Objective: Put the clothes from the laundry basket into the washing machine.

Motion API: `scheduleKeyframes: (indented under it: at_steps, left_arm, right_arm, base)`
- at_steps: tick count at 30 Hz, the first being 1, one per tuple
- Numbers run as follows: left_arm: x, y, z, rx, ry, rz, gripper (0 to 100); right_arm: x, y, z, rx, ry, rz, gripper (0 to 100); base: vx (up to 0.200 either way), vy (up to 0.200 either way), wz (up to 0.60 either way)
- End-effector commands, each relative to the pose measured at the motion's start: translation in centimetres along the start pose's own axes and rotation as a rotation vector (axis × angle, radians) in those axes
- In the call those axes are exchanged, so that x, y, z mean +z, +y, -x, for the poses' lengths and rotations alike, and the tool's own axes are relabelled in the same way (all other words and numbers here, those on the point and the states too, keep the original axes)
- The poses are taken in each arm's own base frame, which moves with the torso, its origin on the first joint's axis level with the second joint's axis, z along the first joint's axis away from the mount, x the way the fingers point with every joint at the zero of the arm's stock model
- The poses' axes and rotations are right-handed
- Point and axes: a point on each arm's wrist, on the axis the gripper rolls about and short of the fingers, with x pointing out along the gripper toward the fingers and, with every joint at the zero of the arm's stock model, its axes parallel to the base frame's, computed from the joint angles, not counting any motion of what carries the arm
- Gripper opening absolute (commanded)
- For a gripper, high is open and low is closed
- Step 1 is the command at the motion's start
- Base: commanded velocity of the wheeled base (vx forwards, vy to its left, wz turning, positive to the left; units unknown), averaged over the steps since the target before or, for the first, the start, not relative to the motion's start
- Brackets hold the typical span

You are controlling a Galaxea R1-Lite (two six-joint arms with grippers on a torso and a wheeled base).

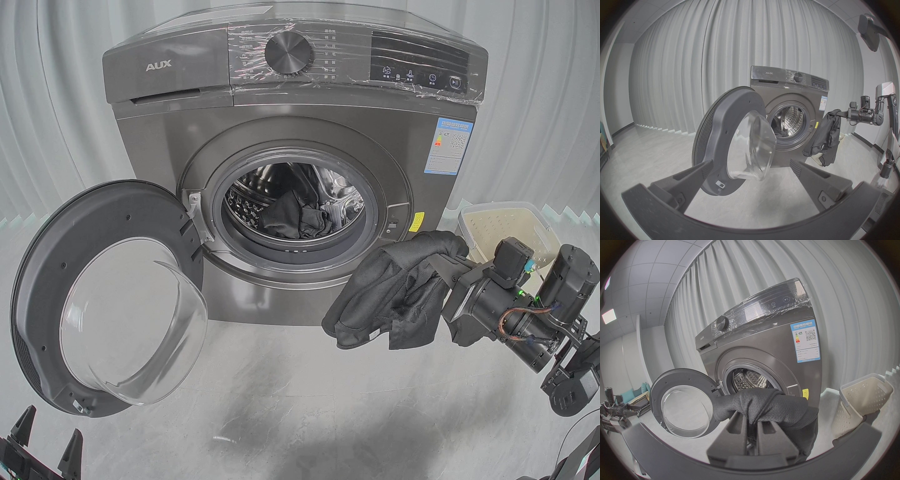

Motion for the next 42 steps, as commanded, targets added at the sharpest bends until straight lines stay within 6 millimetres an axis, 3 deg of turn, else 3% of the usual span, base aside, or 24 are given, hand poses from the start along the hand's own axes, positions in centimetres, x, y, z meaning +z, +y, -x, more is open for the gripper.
scheduleKeyframes:
  at_steps: [1, 19, 28, 42]
  left_arm:
    - [-0.39, 0.02, -0.01, -0.001, 0.001, 0.0, 100]
    - [-0.39, 0.02, 0.01, -0.001, -0.001, 0.0, 100]
    - [-0.39, 0.02, 0.01, -0.001, -0.001, 0.0, 100]
    - [-0.39, 0.03, -0.01, 0.007, -0.004, -0.007, 100]
  right_arm:
    - [-0.02, 0.01, -0.03, 0.0, 0.0, 0.0, 0]
    - [-0.11, 0.0, 0.04, 0.0, 0.005, 0.0, 0]
    - [-0.15, 0.0, 0.07, 0.0, 0.006, 0.0, 0]
    - [-0.54, 0.56, 0.5, 0.024, 0.026, -0.003, 0]
  base:
    - [0.2, 0.0, 0.0]
    - [0.0, 0.0, 0.0]
    - [0.2, 0.0, 0.0]
    - [0.0, 0.0, 0.0]
